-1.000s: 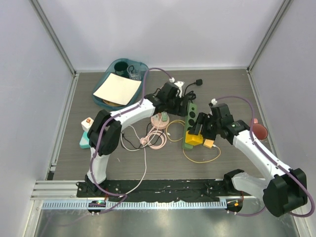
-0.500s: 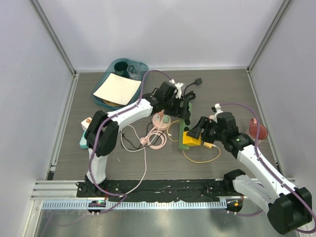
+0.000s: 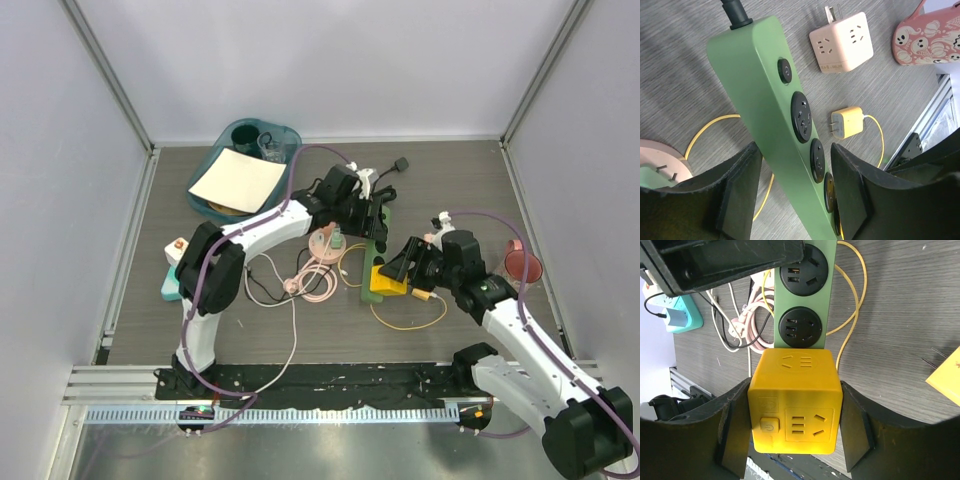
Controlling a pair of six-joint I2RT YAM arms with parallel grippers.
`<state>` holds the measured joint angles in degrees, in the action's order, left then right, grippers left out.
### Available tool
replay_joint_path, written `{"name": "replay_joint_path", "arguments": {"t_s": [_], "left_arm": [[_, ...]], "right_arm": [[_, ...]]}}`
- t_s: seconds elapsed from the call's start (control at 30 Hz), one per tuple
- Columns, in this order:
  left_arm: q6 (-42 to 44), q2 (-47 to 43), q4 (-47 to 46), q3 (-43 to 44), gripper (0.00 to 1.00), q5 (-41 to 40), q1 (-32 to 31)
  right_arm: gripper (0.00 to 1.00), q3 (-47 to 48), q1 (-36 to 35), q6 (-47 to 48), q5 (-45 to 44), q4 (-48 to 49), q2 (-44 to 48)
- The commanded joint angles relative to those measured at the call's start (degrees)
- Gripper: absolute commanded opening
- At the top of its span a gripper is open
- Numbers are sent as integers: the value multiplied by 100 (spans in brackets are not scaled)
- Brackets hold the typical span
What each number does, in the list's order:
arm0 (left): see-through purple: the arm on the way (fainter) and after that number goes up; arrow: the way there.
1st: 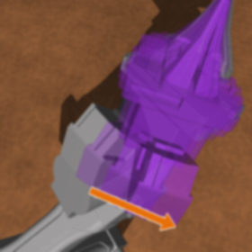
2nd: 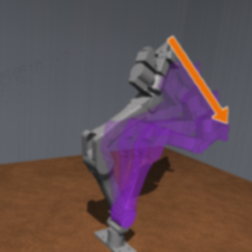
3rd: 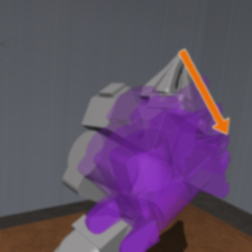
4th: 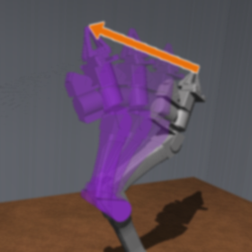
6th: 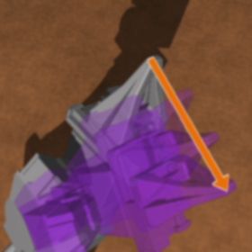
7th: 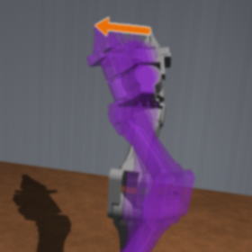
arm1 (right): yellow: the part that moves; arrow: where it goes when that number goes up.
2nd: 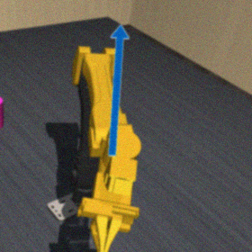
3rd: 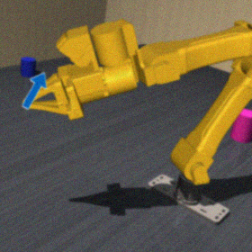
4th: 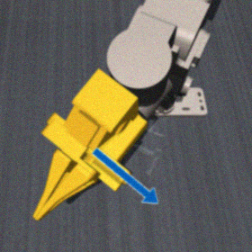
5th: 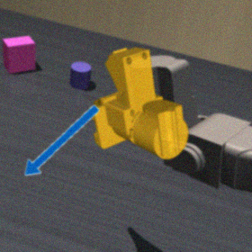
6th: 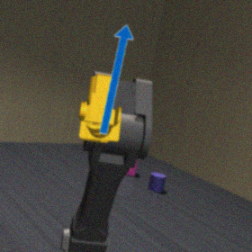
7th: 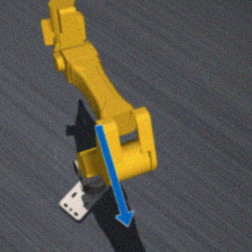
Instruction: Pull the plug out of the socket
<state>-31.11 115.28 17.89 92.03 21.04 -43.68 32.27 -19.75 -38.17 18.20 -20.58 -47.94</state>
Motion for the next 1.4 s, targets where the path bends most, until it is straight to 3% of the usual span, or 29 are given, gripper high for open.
{"name": "replay_joint_path", "arguments": {"t_s": [0.0, 0.07, 0.17, 0.37, 0.4, 0.6, 0.87, 1.03, 1.37], "left_arm": [[-158, 248, -304, 219, 57, 462, -26], [-149, 284, -356, 193, 55, 541, -35], [-114, 258, -540, 96, 43, 533, -44], [-123, 372, -567, 193, 3, 647, -44], [-114, 381, -567, 193, 0, 647, -44], [816, 267, -199, 149, 0, -318, -263], [1108, 266, -470, -194, 0, -591, -264], [669, 442, -541, -45, 0, -328, -18], [1071, 636, -304, 149, 0, -171, 0]], "right_arm": [[1, 60, -12, -50, 246, 985, 215], [1, 16, -12, -85, 307, 1056, 215], [1, -28, -12, -111, 334, 1073, 189], [1, -28, -12, -120, 325, 1161, 127], [1, -19, -3, -129, 290, 1144, 110], [1, 366, 164, -130, 167, 696, -110], [1, 816, 278, 635, -343, -235, -84], [1, 298, 287, 530, -343, 89, 671], [1, -450, 278, -259, -369, 238, 1604]]}}
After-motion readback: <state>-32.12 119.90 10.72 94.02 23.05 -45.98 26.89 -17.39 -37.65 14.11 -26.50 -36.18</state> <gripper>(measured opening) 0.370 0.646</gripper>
